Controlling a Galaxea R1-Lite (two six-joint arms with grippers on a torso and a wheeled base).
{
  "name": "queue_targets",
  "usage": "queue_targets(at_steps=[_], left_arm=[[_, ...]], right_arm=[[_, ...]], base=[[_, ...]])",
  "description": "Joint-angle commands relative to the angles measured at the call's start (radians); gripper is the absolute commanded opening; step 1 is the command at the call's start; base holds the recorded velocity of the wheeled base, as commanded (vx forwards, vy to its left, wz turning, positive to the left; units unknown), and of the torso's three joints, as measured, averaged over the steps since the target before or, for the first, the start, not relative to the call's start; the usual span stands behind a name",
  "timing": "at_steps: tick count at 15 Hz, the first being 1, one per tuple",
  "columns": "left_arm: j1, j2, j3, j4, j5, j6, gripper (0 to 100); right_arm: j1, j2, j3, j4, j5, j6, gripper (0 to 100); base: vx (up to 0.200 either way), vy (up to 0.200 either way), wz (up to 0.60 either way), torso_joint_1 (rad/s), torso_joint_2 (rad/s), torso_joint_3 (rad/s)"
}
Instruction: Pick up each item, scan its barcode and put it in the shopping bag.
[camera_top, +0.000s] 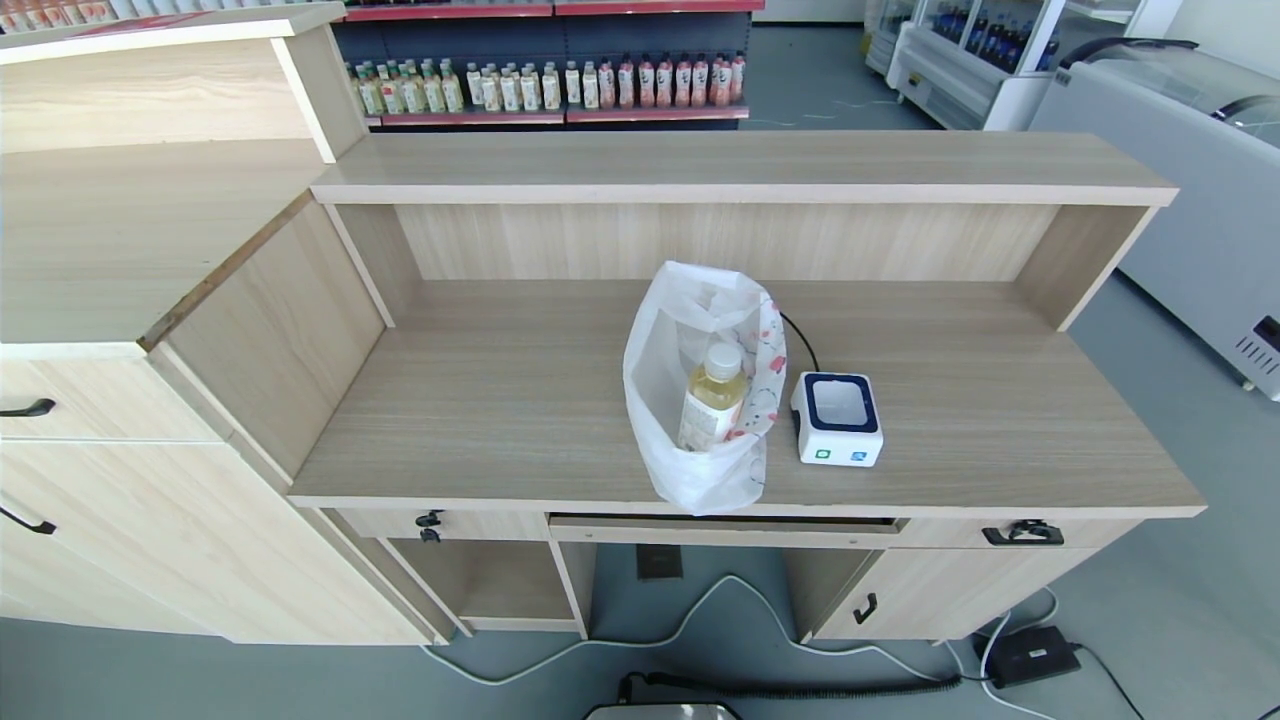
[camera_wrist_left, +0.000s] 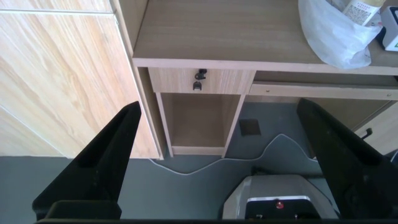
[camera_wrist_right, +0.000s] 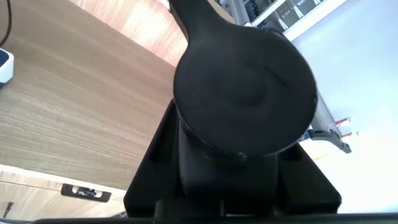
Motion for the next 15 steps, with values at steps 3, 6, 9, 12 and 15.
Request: queue_targets(at_steps=[3, 6, 9, 12, 15], left_arm=[[0.0, 0.0, 0.0, 0.001, 0.0, 0.0, 100], [0.0, 0.0, 0.0, 0.0, 0.0, 0.0, 100], [0.0, 0.0, 0.0, 0.0, 0.0, 0.0, 100], [0.0, 0.0, 0.0, 0.001, 0.0, 0.0, 100], [0.0, 0.0, 0.0, 0.001, 0.0, 0.0, 100]], right_arm=[[0.0, 0.036, 0.006, -0.035, 0.001, 0.0, 0], [-0.007, 0.048, 0.003, -0.098, 0.001, 0.0, 0], [-0.01, 0.077, -0.007, -0.124, -0.001, 0.003, 0], [0.021, 0.168, -0.08, -0.143, -0.009, 0.012, 0], [0.099, 0.277, -0.158, -0.146, -0.006, 0.195, 0]], base=[[0.0, 0.0, 0.0, 0.0, 0.0, 0.0], [0.0, 0.0, 0.0, 0.0, 0.0, 0.0], [0.0, 0.0, 0.2, 0.001, 0.0, 0.004], [0.0, 0.0, 0.6, 0.005, 0.0, 0.004], [0.0, 0.0, 0.2, 0.004, 0.0, 0.001]])
